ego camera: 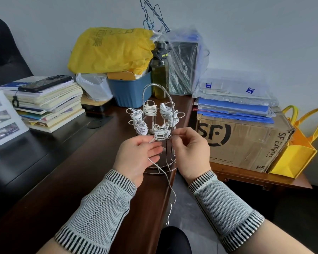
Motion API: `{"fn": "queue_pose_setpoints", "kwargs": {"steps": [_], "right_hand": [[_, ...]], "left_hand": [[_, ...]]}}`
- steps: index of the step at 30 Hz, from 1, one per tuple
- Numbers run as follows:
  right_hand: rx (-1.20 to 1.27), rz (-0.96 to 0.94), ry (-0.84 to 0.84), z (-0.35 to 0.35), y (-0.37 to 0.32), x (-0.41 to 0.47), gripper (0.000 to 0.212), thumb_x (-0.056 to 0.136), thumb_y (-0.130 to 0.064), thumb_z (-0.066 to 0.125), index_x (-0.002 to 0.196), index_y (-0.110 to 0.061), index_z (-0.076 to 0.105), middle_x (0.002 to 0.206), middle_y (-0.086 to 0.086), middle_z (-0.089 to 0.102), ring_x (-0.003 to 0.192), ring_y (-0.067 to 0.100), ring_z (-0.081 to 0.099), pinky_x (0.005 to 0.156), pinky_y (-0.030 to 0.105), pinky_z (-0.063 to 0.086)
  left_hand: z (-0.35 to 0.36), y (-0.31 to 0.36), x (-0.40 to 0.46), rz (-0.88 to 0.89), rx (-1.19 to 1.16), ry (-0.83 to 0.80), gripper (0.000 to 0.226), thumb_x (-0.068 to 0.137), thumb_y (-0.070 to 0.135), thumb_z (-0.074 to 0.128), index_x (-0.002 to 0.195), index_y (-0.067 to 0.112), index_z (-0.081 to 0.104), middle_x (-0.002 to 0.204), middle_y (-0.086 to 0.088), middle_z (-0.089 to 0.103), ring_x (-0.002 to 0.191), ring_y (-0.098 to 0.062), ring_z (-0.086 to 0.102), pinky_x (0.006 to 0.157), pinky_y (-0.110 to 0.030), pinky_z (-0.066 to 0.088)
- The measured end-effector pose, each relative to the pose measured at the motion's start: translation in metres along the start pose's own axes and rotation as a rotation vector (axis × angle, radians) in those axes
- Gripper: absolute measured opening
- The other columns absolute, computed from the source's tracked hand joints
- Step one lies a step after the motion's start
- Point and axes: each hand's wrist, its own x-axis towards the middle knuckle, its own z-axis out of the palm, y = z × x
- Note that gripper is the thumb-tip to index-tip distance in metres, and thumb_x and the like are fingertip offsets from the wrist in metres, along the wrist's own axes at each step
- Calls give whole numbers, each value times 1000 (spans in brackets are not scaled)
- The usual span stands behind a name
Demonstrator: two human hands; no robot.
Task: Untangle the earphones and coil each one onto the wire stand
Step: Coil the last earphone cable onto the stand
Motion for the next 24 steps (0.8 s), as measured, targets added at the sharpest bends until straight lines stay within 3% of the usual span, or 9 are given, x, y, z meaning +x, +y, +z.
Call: {"fn": "queue_pose_setpoints", "kwargs": {"steps": [3,5,8,10,12,15,18,21,24], "right_hand": [[-75,-87,-23,0,0,-5,17,88,-14,63,80,-29,62,66,-15,63,64,6,60,60,20,49],[-81,-49,-36,0,-1,-4,17,90,-20,60,74,-25,63,61,-8,63,60,10,59,61,27,51],[-7,95,-64,3,-6,1,50,93,-41,50,68,0,64,63,12,66,62,28,62,63,42,53],[87,207,-101,7,-12,5,79,82,-65,40,74,10,63,70,23,66,68,38,64,68,51,55],[165,297,-146,10,-17,8,97,68,-77,36,74,17,58,75,31,64,72,46,63,69,57,54],[201,352,-165,11,-26,11,75,65,-75,45,60,-2,62,74,32,63,69,47,62,72,59,53],[270,420,-183,7,-26,13,63,80,-59,56,56,-1,66,61,15,69,65,33,69,77,50,56],[336,445,-184,5,-26,17,51,85,-46,61,64,0,67,63,12,71,59,25,67,66,39,55],[379,449,-174,5,-27,20,41,85,-38,64,59,-7,63,64,14,71,56,22,64,57,32,49]], "left_hand": [[1,-1,1,18,-16,-6,25,100,-1,43,89,12,62,82,-3,71,70,-9,70,64,-23,53],[1,-1,1,0,-28,15,22,99,0,45,90,10,63,79,-3,72,63,-6,67,59,-19,51],[0,3,4,-36,-34,58,15,94,7,55,86,6,67,78,-8,73,46,-3,46,42,-14,33],[-2,6,4,-69,-21,59,18,92,21,60,86,7,68,78,-7,73,44,-4,31,38,-15,23],[-4,8,4,-81,29,65,32,88,39,66,90,7,67,79,-4,74,45,-6,25,38,-16,20],[-4,9,3,-75,64,63,39,80,47,73,87,8,67,77,-2,75,45,-7,22,38,-18,18],[-3,11,4,-82,39,66,35,79,44,75,86,10,68,73,-2,75,45,-6,23,38,-18,18],[-3,11,4,-74,17,78,33,79,41,77,89,10,70,80,-4,76,46,-6,25,39,-18,18],[-1,10,5,-53,-2,99,35,78,39,78,95,9,70,87,-7,76,48,-6,27,39,-17,20]]}}
